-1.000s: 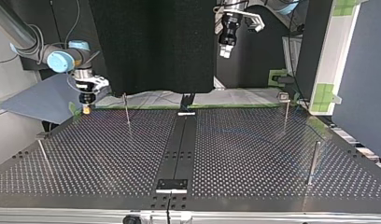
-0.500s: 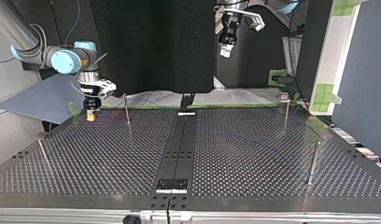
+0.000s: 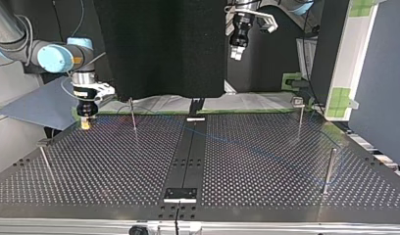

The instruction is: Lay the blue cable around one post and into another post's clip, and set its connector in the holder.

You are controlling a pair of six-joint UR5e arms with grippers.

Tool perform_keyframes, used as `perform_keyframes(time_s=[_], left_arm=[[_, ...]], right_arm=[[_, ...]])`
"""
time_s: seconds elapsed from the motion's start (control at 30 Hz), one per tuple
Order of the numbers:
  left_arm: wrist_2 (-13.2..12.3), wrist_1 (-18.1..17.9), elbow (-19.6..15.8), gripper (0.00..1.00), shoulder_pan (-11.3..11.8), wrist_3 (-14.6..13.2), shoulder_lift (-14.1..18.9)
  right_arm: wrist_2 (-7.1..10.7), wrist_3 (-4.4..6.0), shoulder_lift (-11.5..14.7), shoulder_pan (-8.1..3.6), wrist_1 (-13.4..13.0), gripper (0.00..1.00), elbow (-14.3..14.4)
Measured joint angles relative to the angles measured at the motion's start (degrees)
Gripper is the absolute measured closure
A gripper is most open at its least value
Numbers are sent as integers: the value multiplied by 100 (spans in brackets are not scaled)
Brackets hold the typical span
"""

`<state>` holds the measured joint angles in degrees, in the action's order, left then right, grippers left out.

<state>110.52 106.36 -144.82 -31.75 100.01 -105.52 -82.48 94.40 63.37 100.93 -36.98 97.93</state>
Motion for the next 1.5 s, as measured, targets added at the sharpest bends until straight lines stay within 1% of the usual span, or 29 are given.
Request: perform_keyframes(time_s=[0.1, 0.23, 0.4, 0.6, 0.67, 0.97, 1.07, 1.27, 1.37, 1.5], left_arm=[[0, 0, 0, 0, 0, 0, 1], [3, 0, 0, 0, 0, 0, -1], [10, 20, 0, 0, 0, 0, 0], [2, 33, 0, 0, 3, -2, 0], [0, 35, 0, 0, 6, -3, 1], [-8, 35, 0, 0, 16, 0, 2], [-9, 35, 0, 0, 18, 0, 3], [-12, 47, 0, 0, 25, 0, 2], [-10, 71, 0, 0, 30, 0, 2], [-9, 85, 0, 0, 36, 0, 2]], right_arm=[[17, 33, 135, -12, 2, 100, 1], [38, 51, 334, -21, -7, 100, 13], [133, 83, 587, -46, -60, 100, 19], [180, 68, 877, -119, -18, 100, 21], [184, 59, 929, -149, -4, 100, 21], [195, 45, 865, -324, -9, 100, 20], [196, 50, 808, -386, 1, 100, 21], [197, 86, 608, -505, 0, 100, 21], [217, 139, 546, -590, -60, 100, 21], [301, 256, 520, -718, -130, 100, 21]])
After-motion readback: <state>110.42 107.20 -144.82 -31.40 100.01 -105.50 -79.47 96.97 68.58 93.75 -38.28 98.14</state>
